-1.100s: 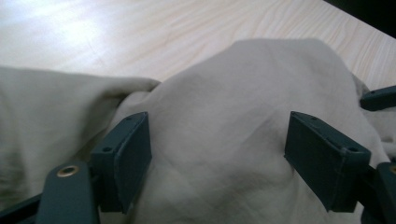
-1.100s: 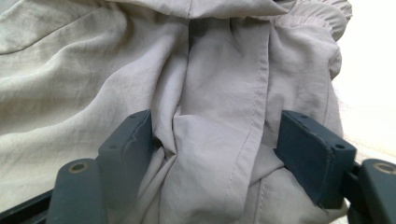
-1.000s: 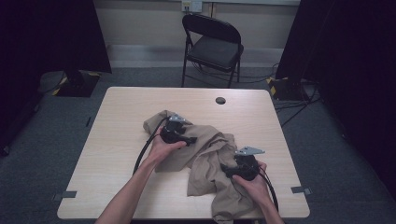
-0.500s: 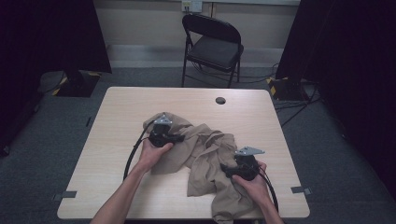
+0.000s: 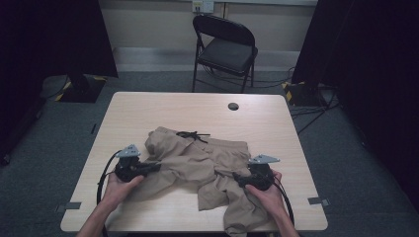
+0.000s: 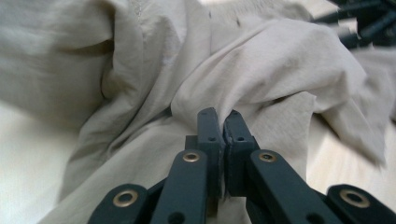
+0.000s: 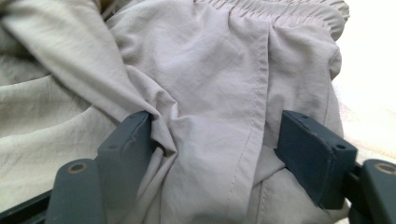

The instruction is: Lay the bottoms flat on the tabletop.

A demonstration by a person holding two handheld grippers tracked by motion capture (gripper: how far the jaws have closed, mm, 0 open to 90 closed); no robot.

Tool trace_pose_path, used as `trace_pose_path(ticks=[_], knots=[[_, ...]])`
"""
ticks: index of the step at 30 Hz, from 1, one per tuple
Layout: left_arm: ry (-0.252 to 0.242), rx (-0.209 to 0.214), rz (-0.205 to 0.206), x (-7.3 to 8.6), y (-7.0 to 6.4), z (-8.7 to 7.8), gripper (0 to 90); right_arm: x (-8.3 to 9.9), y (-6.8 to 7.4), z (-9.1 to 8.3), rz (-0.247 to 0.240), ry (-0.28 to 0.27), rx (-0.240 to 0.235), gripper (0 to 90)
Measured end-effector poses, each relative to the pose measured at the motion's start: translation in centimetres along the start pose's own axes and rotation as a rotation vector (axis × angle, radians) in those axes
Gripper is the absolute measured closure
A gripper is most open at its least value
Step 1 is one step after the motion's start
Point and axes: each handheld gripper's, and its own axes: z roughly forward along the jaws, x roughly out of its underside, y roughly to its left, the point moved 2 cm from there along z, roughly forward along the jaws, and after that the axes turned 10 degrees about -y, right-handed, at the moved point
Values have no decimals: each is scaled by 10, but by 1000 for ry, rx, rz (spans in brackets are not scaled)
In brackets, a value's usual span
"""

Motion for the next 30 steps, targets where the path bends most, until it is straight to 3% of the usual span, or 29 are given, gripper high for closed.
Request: trace_pose_path(ticks=[1, 2, 6, 9, 13, 14, 15, 16, 20, 21, 22, 23, 24, 25, 26, 27, 28, 29, 30], knots=[[0, 0, 0, 0, 0, 0, 877, 0, 0, 0, -2, -1, 0, 255], [35, -1, -1, 13, -1, 0, 874, 0, 1, 1, -3, 2, 1, 252], [39, 1, -1, 14, -2, 2, 816, -1, 2, 1, -7, 8, 7, 251], [-41, 19, -2, -9, -3, -3, 763, -2, 2, 2, -7, 12, 3, 264], [-86, 20, 18, -33, -1, -3, 715, -3, 2, 3, -6, 18, 5, 263], [-118, -1, 31, -50, 2, 0, 681, -3, 3, 3, -10, 16, 0, 263], [-118, -1, 31, -50, 2, 0, 650, -3, 3, 3, -10, 16, 0, 263], [-154, -25, 35, -64, 7, 5, 641, -2, 2, 3, -10, 17, 1, 263], [-178, -57, 6, -77, 18, 16, 532, -2, 2, 3, -11, 18, -1, 264], [-173, -76, 1, -79, 23, 20, 532, -2, 2, 3, -11, 18, 0, 264], [-153, -102, -22, -80, 34, 29, 458, -2, 2, 3, -8, 18, 0, 264], [-153, -102, -22, -80, 34, 29, 412, -2, 2, 3, -8, 18, 0, 264], [-119, -137, -62, -77, 45, 38, 399, -2, 2, 4, -13, 17, -1, 263], [-119, -137, -62, -77, 45, 38, 454, -2, 2, 4, -13, 17, -1, 263], [-49, -99, -83, -67, 52, 49, 561, -2, 2, 4, -14, 17, -2, 264], [-49, -99, -83, -67, 52, 49, 633, -2, 2, 4, -15, 17, -1, 264], [31, -100, -72, -53, 52, 57, 671, -2, 2, 4, -17, 17, -1, 264], [31, -100, -72, -53, 52, 57, 693, -2, 2, 4, -17, 17, -1, 264], [58, -69, -95, -39, 52, 59, 702, -2, 2, 3, -16, 17, -2, 264]])
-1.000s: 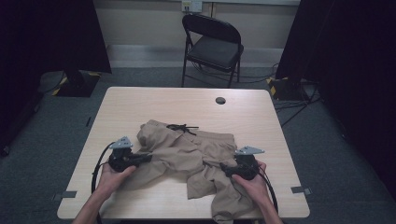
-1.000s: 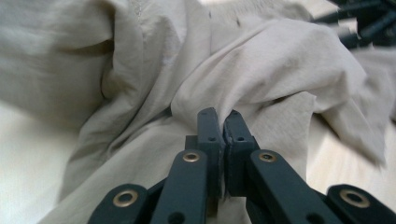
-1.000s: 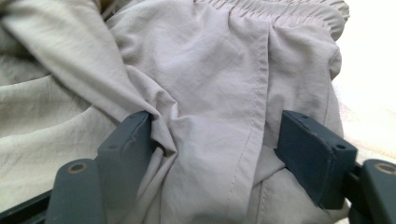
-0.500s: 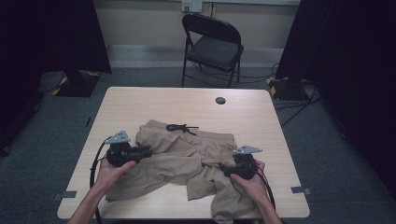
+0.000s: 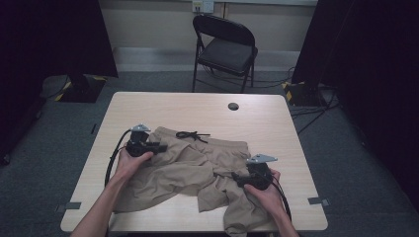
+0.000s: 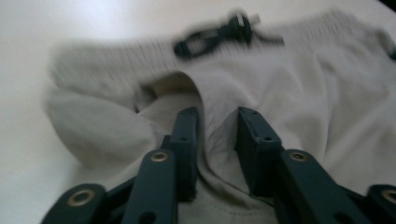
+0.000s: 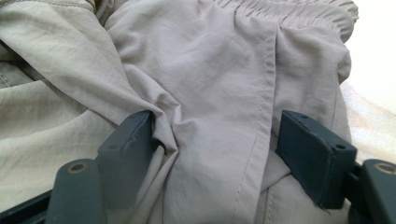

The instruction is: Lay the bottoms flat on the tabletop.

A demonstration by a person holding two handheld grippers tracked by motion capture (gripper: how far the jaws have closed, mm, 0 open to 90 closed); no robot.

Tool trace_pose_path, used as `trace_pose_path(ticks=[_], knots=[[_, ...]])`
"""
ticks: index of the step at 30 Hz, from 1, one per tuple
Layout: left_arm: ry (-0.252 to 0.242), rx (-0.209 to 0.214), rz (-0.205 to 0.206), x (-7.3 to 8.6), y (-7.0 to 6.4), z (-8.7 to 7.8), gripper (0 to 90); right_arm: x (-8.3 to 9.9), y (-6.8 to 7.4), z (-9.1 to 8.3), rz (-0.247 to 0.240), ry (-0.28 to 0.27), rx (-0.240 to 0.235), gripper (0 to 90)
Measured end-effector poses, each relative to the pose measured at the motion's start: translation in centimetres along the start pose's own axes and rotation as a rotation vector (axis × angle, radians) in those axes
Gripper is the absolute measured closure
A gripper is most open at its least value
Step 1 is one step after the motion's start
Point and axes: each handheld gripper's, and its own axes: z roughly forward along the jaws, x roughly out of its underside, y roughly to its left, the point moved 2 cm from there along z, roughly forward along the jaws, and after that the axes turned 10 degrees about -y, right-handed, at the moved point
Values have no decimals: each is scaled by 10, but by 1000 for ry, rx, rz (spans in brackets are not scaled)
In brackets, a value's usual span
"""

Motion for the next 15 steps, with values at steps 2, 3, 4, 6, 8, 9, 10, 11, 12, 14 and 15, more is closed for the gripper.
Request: trace_pose_path(ticks=[2, 3, 4, 6, 8, 9, 10, 11, 12, 14, 15], knots=[[10, -2, -13, 11, 0, -2, 713, 0, 0, 0, -1, 0, 0, 263], [10, -2, -13, 11, 0, -2, 713, 0, 0, 0, -1, 0, 0, 263], [16, -6, -16, 16, 0, -5, 713, 0, 0, 0, 0, 0, 1, 263], [21, 7, -4, 30, -3, -14, 709, 0, 0, 0, -1, 1, 1, 263], [21, 5, -5, 35, -6, -20, 708, 0, 1, 0, -1, 0, 5, 263], [21, 5, -5, 35, -6, -20, 708, 0, 1, 0, -1, 0, 5, 263], [15, 8, 5, 39, -10, -24, 708, 0, 1, 0, -1, 0, 6, 263], [12, 14, 8, 42, -12, -26, 708, 0, 1, -1, -1, 2, 4, 263], [10, 26, 19, 49, -19, -33, 708, 1, 2, -1, -9, 8, 3, 263], [12, 39, 26, 56, -27, -39, 708, 1, 3, -2, -14, 11, 0, 263], [12, 39, 26, 56, -27, -39, 708, 1, 3, -2, -14, 11, 0, 263]])
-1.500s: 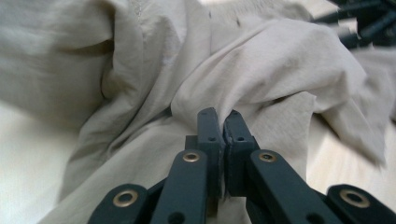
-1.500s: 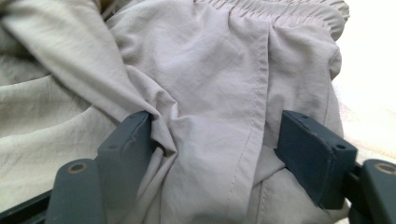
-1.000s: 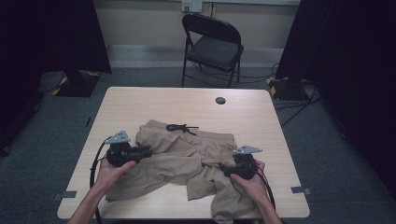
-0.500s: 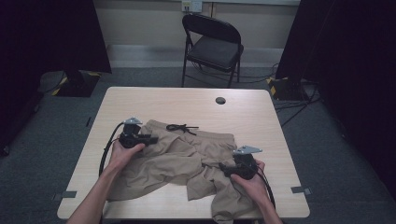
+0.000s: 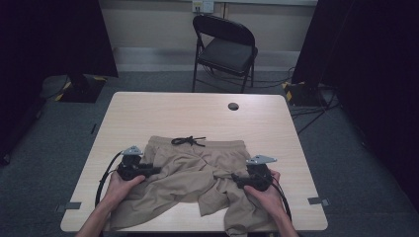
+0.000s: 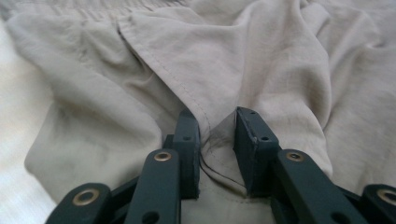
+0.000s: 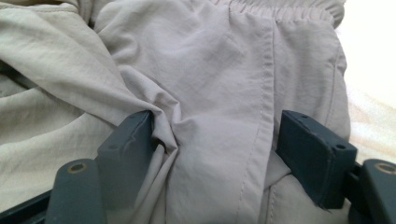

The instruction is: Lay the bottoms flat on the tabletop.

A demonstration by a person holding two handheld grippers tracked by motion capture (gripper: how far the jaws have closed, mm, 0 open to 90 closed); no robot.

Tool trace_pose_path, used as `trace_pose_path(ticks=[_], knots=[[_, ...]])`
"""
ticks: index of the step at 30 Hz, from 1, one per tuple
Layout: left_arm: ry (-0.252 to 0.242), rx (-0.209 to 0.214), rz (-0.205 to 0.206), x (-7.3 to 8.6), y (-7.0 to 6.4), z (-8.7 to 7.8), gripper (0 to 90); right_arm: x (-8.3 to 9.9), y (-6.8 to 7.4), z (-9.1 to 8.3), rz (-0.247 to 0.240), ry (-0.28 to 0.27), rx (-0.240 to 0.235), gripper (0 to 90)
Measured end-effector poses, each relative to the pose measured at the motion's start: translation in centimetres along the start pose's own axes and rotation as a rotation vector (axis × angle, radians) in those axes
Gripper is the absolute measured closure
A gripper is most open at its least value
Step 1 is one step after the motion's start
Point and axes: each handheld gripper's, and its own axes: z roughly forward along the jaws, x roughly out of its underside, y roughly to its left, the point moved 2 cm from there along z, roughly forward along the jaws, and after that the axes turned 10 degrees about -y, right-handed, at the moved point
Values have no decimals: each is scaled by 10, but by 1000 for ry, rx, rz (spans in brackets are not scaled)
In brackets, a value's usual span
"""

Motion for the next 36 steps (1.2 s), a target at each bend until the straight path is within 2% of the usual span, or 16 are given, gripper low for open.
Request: trace_pose_path(ticks=[5, 8, 10, 12, 13, 14, 15, 18, 19, 20, 21, 23, 25, 26, 31, 36], knots=[[-4, -6, 1, 14, -16, -14, 707, 5, 3, -8, -6, 6, -24, 266], [3, -5, -21, 14, -18, -20, 630, 7, 5, -14, -9, 24, -50, 270], [-17, 9, -30, 10, -15, -24, 611, 5, 5, -17, -7, 31, -65, 306], [-39, 6, -43, 2, -10, -28, 611, -1, 1, -19, 31, 14, -87, 308], [-80, 8, -57, -6, -4, -32, 612, -8, -3, -21, 59, -11, -100, 302], [-80, 8, -57, -6, -4, -32, 612, -8, -3, -21, 59, -11, -100, 302], [-110, -6, -66, -15, 3, -35, 612, -16, -8, -21, 67, -30, -99, 299], [-126, -13, -74, -24, 11, -37, 609, -26, -13, -17, 77, -46, -105, 302], [-141, -43, -80, -31, 19, -37, 603, -30, -14, -16, 84, -54, -119, 307], [-141, -43, -80, -31, 19, -37, 603, -30, -14, -16, 84, -54, -119, 307], [-149, -48, -100, -36, 28, -37, 599, -37, -15, -15, 88, -69, -122, 306], [-145, -78, -101, -39, 34, -35, 585, -44, -19, -16, 97, -95, -115, 323], [-144, -84, -95, -39, 37, -34, 577, -46, -21, -15, 98, -110, -96, 323], [-133, -92, -100, -38, 40, -31, 555, -45, -27, -10, 79, -80, -34, 322], [-100, -128, -122, -25, 50, -22, 448, -31, -40, 8, 86, -27, 23, 320], [-105, -144, -137, -15, 55, -23, 417, -27, -44, 14, 103, -22, 21, 329]])
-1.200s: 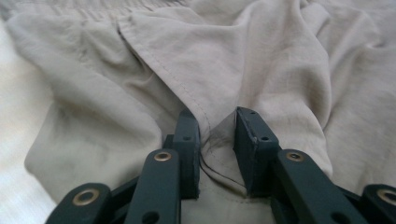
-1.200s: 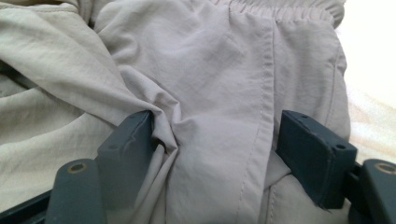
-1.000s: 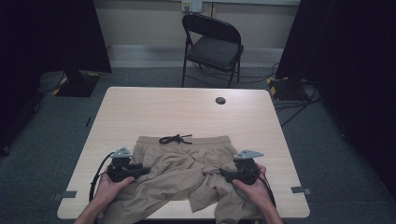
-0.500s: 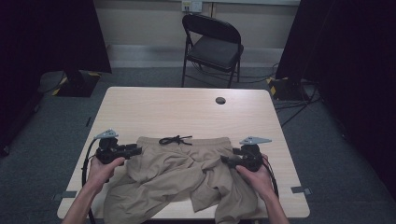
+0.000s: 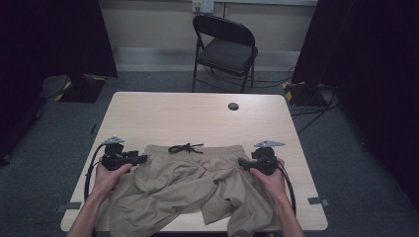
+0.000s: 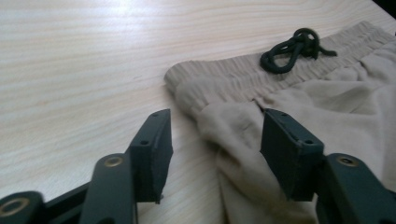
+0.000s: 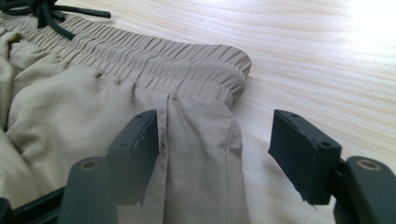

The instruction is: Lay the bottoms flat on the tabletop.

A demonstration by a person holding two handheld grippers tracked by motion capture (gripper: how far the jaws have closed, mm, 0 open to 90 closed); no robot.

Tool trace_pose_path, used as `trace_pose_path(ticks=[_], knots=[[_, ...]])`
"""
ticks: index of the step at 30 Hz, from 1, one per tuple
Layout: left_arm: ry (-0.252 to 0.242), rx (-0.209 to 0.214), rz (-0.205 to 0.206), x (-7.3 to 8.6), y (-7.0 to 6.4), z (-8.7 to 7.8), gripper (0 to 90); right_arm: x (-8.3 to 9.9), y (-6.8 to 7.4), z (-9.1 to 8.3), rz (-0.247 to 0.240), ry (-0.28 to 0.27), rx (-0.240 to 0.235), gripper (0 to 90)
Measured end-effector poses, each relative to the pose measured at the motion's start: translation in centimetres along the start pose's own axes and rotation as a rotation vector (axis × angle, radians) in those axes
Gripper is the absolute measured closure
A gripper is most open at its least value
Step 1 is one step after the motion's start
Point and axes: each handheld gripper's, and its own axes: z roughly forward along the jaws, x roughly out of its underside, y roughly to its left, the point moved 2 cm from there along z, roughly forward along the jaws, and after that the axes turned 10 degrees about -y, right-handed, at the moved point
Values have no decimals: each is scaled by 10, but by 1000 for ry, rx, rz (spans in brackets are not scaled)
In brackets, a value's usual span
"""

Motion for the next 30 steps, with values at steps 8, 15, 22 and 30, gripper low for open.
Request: trace_pose_path(ticks=[8, 15, 22, 30], knots=[[35, 16, 18, 6, -6, 12, 442, 5, 2, 8, 5, 11, -15, 475], [34, 23, 12, 11, -10, 12, 650, 8, 12, 9, -26, 9, -19, 672], [50, 69, -11, 16, -11, 10, 858, 10, 11, 6, 17, -9, -55, 873], [-13, 86, -17, 7, -15, 1, 890, -3, 11, -7, 49, -116, -80, 884]])
